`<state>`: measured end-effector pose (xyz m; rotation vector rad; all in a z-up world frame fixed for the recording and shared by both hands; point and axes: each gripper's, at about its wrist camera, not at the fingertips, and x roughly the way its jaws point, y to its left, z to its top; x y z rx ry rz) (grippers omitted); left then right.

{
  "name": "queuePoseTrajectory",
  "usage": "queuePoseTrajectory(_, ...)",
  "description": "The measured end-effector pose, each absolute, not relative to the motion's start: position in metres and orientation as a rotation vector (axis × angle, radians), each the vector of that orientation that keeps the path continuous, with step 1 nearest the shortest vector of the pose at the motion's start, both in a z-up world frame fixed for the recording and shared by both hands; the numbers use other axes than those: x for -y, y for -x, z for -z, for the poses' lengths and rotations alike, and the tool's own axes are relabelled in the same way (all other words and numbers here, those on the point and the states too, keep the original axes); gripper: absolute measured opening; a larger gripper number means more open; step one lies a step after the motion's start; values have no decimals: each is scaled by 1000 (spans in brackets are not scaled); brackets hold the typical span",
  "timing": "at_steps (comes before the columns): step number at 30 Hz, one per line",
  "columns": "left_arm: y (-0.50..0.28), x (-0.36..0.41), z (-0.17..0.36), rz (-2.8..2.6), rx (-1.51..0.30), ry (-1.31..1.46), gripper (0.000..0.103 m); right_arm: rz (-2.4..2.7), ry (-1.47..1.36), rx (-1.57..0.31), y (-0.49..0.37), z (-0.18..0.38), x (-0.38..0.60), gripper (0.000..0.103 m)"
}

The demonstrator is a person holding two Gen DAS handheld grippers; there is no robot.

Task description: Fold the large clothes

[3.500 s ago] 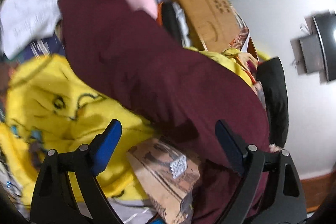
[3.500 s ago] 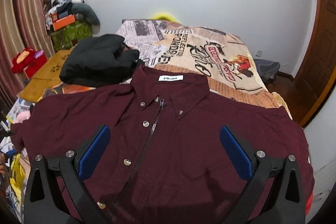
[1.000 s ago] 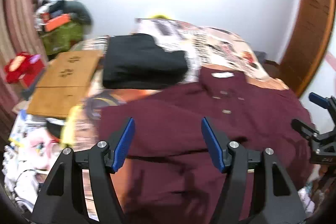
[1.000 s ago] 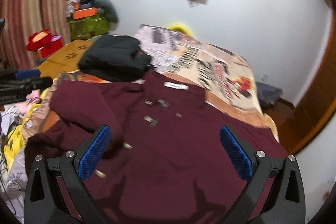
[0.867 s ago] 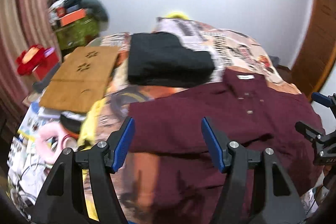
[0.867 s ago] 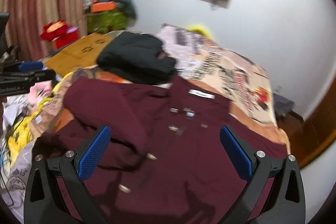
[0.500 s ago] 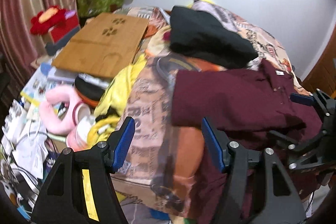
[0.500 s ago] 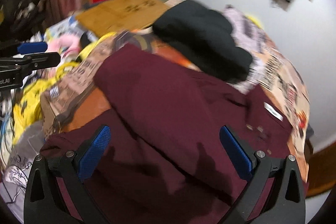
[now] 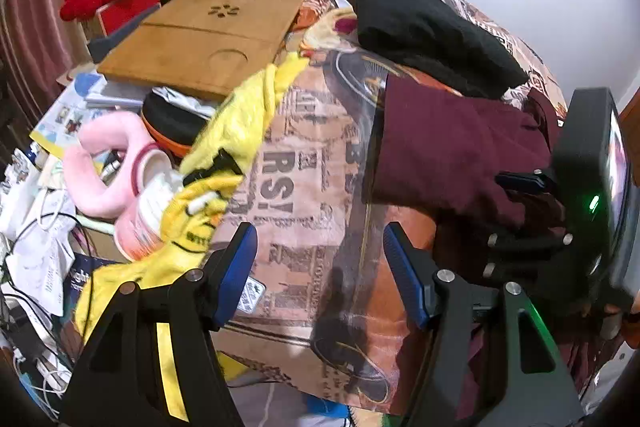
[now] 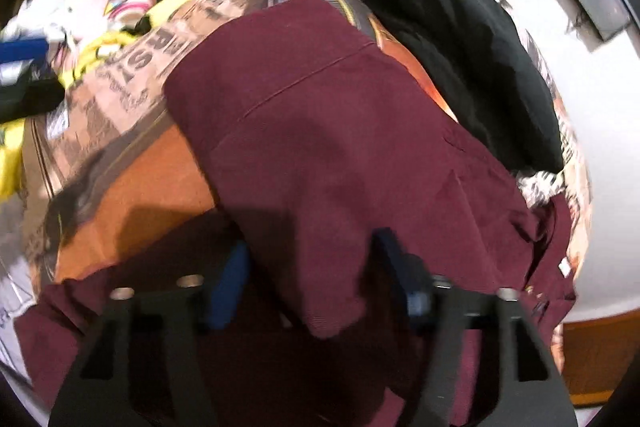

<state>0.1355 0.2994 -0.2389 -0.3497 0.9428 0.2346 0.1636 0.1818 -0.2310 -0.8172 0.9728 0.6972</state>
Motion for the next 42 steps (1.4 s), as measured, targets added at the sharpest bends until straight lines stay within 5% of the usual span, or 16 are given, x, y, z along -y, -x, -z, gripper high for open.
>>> queuePoseTrajectory(2, -137, -297, 243, -225, -954, 363, 64, -707, 753, -978, -169, 222, -176, 28)
queuePoseTrajectory(7, -143, -282, 251, -182, -987, 364, 64, -702, 563, -953, -185, 183, -148, 12)
queuePoseTrajectory(16, -162, -227, 269, -53, -1080, 302, 64, -606, 228, -744, -202, 56, -41, 10)
queuePoseTrajectory(21, -167, -199, 278, -55, -1113, 192, 64, -486, 27, -700, -204, 30, 49, 10)
queuePoseTrajectory(36, -157, -188, 291, -182, -1155, 240, 71, -97, -253, -1021, -190, 168, 257, 10)
queuePoseTrajectory(42, -167, -183, 275, -212, -1170, 159, 71, -121, -238, -1010, -185, 149, 268, 12)
